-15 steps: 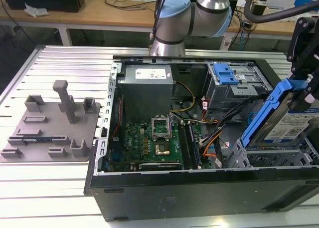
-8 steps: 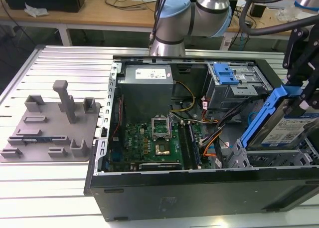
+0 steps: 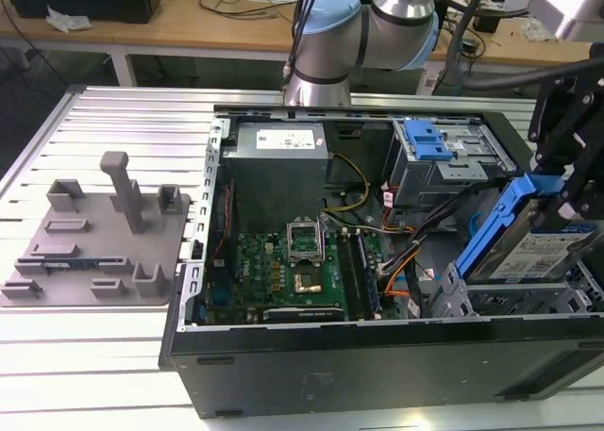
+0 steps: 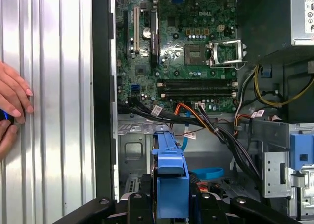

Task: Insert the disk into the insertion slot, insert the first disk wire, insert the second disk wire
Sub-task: 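Insert the disk into the insertion slot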

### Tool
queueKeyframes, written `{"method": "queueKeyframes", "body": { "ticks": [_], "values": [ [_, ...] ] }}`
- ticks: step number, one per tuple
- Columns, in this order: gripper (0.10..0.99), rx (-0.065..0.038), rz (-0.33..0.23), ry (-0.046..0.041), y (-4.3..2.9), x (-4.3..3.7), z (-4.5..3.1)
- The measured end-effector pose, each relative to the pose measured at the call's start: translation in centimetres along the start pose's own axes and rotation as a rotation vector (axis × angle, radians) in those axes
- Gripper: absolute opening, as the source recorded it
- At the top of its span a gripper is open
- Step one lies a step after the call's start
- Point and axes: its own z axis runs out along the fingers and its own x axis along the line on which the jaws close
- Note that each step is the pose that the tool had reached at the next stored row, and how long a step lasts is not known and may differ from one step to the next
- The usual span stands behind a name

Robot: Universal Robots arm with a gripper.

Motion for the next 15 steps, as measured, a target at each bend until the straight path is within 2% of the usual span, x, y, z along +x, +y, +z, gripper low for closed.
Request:
{"method": "queueKeyframes", "body": {
  "ticks": [4, 7, 8, 15],
  "values": [
    [0.365, 0.0, 0.0, 0.0001, -0.01, 0.11, 1.08],
    [0.376, 0.0, 0.0, 0.0001, -0.02, 0.12, 1.41],
    [0.502, 0.0, 0.0, 0.0002, -0.02, 0.14, 1.54],
    [0.502, 0.0, 0.0, 0.0, -0.02, 0.14, 1.58]
  ]
}}
